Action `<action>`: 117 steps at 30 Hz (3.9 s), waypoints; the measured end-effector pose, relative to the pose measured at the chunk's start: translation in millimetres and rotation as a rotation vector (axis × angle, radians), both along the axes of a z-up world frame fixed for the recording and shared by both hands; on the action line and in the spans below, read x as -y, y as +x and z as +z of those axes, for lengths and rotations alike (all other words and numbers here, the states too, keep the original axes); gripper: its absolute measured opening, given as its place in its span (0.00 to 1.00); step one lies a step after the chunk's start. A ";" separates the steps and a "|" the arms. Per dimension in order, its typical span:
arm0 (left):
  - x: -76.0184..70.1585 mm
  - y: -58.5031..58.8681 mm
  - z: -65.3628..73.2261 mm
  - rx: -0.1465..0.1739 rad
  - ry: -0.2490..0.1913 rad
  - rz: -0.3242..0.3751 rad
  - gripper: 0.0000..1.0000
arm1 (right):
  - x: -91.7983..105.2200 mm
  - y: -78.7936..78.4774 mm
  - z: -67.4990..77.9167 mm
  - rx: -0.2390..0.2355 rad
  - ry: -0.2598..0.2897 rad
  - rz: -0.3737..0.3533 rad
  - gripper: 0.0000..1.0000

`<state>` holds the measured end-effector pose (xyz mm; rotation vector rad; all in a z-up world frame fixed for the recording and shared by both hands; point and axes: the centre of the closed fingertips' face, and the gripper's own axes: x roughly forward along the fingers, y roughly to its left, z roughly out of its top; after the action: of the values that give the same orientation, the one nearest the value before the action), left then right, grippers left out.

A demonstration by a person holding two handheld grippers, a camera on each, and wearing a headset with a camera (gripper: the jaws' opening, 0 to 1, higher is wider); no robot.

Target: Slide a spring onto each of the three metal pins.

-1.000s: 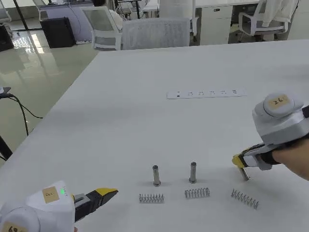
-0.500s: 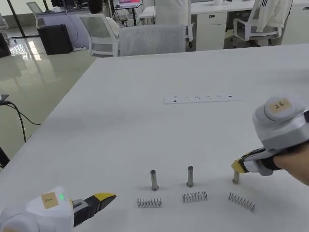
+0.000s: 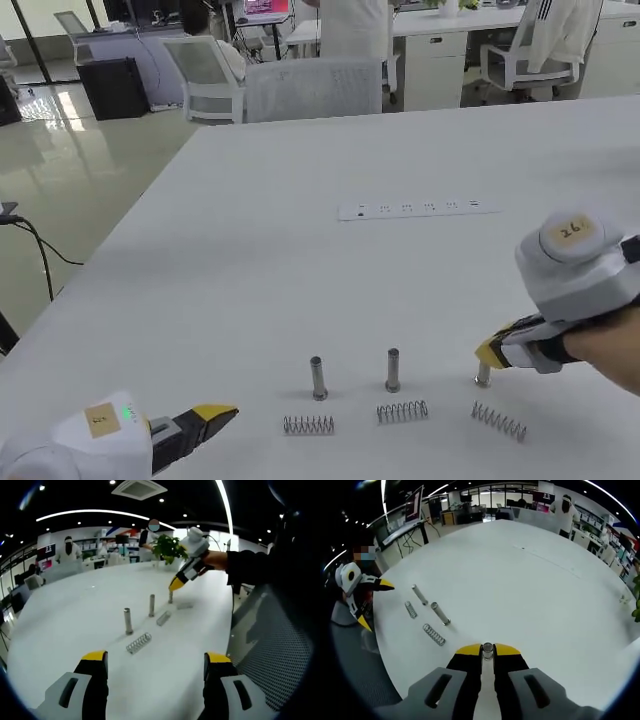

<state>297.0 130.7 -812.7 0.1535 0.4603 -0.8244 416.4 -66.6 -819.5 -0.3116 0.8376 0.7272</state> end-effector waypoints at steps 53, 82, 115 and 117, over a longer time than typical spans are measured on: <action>-0.7 1.1 -0.9 0.000 0.010 0.003 0.75 | 17.0 -50.2 -22.6 -0.057 -0.055 0.139 0.15; -1.6 3.9 4.4 0.011 -0.016 0.016 0.74 | 19.5 -65.3 -47.4 -0.094 -0.188 0.247 0.08; 27.7 -6.6 16.3 0.009 0.011 -0.151 0.68 | 1.3 -76.3 -22.8 -0.091 -0.133 0.260 0.08; 32.1 -7.6 18.3 0.008 0.013 -0.171 0.67 | 0.5 -77.7 -21.9 -0.091 -0.134 0.263 0.08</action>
<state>289.5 98.7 -794.4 0.2107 0.4493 -0.9885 338.7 -67.1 -841.4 -0.5190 0.9444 0.9370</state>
